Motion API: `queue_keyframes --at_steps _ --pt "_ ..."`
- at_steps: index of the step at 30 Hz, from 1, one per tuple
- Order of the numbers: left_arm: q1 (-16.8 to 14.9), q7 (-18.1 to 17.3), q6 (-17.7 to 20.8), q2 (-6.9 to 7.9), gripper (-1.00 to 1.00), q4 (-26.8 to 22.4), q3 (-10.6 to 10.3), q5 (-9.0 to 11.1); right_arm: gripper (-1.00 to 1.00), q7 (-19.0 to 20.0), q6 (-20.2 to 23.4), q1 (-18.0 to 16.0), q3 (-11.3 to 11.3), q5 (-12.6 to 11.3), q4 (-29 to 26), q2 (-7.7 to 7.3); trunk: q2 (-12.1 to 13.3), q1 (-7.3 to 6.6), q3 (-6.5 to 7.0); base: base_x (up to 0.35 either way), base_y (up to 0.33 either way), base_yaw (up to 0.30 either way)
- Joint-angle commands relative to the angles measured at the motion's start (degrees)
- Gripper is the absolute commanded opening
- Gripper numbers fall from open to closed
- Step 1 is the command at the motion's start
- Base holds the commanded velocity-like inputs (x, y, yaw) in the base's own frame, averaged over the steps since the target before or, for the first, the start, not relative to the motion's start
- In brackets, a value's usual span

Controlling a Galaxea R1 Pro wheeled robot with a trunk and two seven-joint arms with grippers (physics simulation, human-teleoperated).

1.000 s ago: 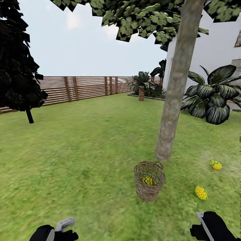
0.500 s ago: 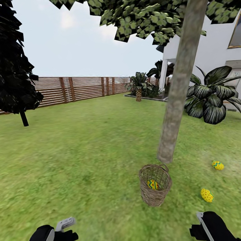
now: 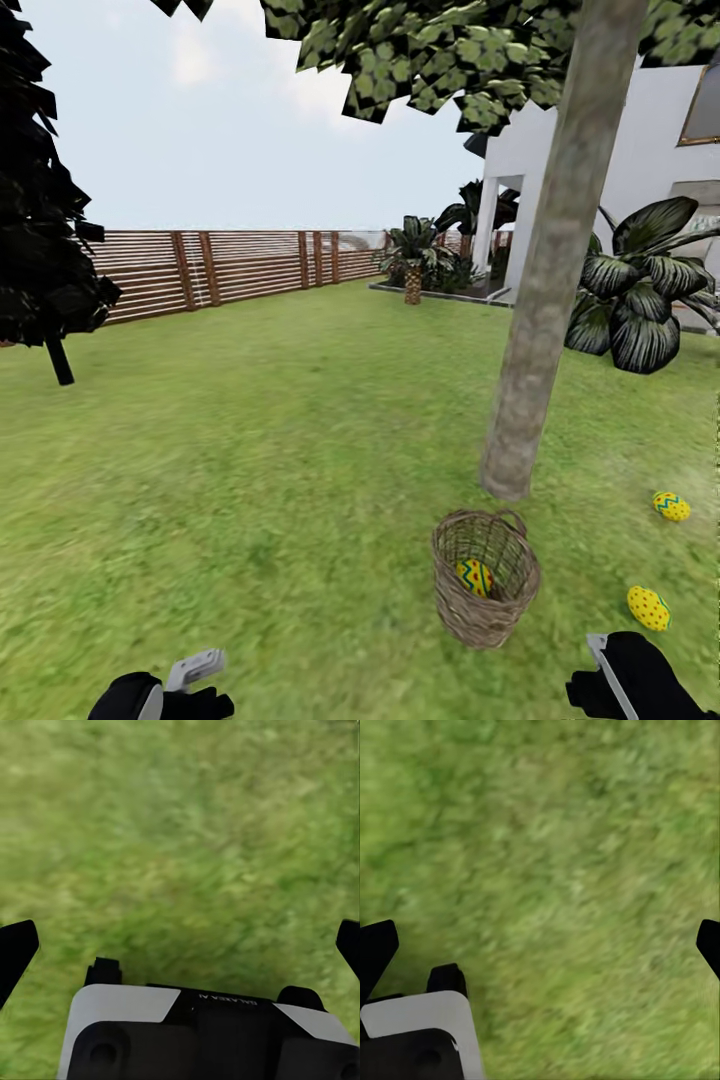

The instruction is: Take the three Easter eggs out of the wicker basket on the lawn in the garden, then place them on the lawn next to a single tree (choose any tree) so that all three eggs are next to the same tree and none are left in the basket.

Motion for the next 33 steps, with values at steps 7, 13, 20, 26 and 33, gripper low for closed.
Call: queue_keyframes --at_steps 7,13,20,26,33 --pt "-0.03 -0.28 0.25 0.0 1.0 0.05 0.1 -0.06 1.0 0.41 0.27 -0.05 -0.07 0.52 -0.07 -0.06 -0.05 0.02 0.28 0.106 0.313 -0.249" --pt "-0.03 -0.28 0.25 0.0 1.0 0.05 0.1 -0.06 1.0 0.44 0.27 -0.05 -0.12 0.36 -0.07 -0.15 -0.05 0.02 0.49 0.085 0.321 -0.283" --pt "-0.03 -0.28 0.25 0.0 1.0 0.0 0.1 -0.06 1.0 0.42 0.27 -0.05 -0.07 0.52 -0.07 -0.07 -0.05 0.02 0.61 0.142 0.321 -0.291" --pt "-0.03 -0.28 0.25 0.0 1.0 0.01 0.1 -0.06 1.0 0.4 0.27 -0.05 -0.07 0.53 -0.07 0.01 -0.05 0.02 0.61 0.21 0.292 -0.148" --pt "-0.03 -0.28 0.25 0.0 1.0 0.01 0.1 -0.06 1.0 0.39 0.27 -0.05 -0.07 0.53 -0.07 0.12 -0.05 0.02 0.61 0.253 0.25 -0.005"
